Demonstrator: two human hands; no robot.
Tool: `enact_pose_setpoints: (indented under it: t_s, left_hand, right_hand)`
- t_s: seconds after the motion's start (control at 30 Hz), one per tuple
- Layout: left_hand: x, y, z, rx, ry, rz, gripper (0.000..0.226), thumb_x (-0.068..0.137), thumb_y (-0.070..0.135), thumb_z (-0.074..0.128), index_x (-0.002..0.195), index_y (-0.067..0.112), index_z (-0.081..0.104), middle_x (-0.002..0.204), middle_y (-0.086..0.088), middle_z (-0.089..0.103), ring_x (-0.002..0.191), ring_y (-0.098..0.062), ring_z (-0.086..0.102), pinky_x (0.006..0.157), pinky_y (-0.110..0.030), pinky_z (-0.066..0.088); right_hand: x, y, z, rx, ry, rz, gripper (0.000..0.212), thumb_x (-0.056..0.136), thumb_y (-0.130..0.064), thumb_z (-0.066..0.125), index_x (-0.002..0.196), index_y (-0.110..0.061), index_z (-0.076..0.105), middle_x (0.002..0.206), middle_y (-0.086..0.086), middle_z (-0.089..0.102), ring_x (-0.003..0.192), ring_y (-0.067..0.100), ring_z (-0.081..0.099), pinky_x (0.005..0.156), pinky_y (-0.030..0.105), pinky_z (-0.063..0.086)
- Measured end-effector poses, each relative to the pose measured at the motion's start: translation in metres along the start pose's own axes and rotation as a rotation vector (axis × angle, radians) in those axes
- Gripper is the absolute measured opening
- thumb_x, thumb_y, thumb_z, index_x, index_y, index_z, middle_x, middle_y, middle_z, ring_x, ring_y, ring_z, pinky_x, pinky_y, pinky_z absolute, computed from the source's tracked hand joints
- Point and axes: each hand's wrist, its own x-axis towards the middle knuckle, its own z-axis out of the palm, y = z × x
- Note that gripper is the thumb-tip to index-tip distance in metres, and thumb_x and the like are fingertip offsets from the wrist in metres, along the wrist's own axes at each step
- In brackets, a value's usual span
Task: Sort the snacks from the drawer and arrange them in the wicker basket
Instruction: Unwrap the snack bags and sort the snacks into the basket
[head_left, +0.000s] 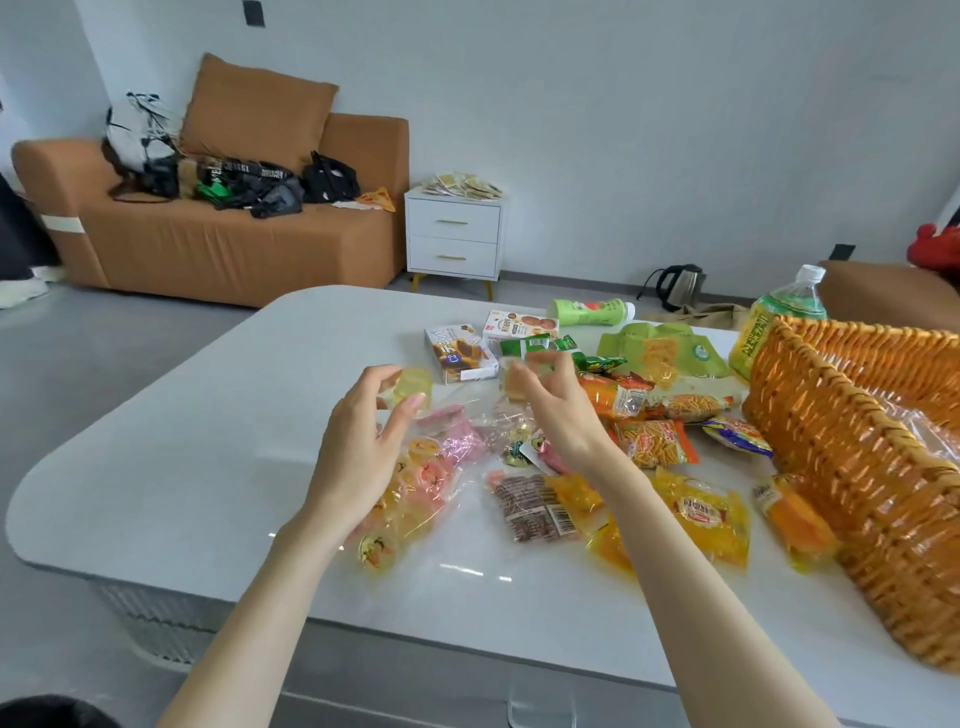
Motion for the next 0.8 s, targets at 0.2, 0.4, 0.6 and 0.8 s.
enact_pose_setpoints:
  t_s: [0.2,0.4,0.6,0.8]
  left_hand:
    - [-0.002,-0.006,0.003,-0.013,-0.077,-0.044,0.029,0.095,0.029,0.054,0.122,0.017,0.051,0.122,0.003,0.059,0.110,-0.016,0.055,0.084,-0.028,0.044]
    - [-0.001,-0.007,0.009,-0.005,-0.132,-0.047,0.029,0.096,0.030,0.052,0.122,0.019,0.050,0.123,0.005,0.057,0.104,-0.009,0.052,0.082,-0.021,0.039]
    - [0.006,-0.007,0.008,-0.038,-0.117,-0.053,0.032,0.096,0.032,0.052,0.125,0.017,0.051,0.123,0.007,0.056,0.109,-0.009,0.051,0.085,-0.021,0.039]
    - [0.010,0.007,0.013,-0.116,-0.094,-0.003,0.033,0.092,0.030,0.060,0.123,0.020,0.056,0.115,0.014,0.058,0.104,-0.004,0.055,0.080,-0.007,0.040]
  right_hand:
    - [0.005,0.026,-0.005,-0.240,-0.102,0.246,0.064,0.094,-0.035,0.053,0.138,-0.004,0.018,0.108,0.009,0.059,0.086,0.016,0.059,0.071,0.031,0.049]
    - [0.006,0.021,-0.009,-0.325,-0.371,0.211,0.029,0.093,-0.028,0.061,0.117,-0.011,0.057,0.098,0.001,0.066,0.072,0.010,0.071,0.087,0.030,0.051]
    - [0.005,0.018,0.004,-0.436,-0.601,0.215,0.050,0.100,-0.049,0.037,0.145,-0.028,0.041,0.145,-0.004,0.047,0.123,0.018,0.051,0.102,0.032,0.044]
    - [0.002,0.012,-0.017,-0.163,-0.104,0.089,0.030,0.100,-0.020,0.047,0.125,-0.013,0.061,0.116,-0.001,0.067,0.090,0.008,0.061,0.087,0.026,0.051]
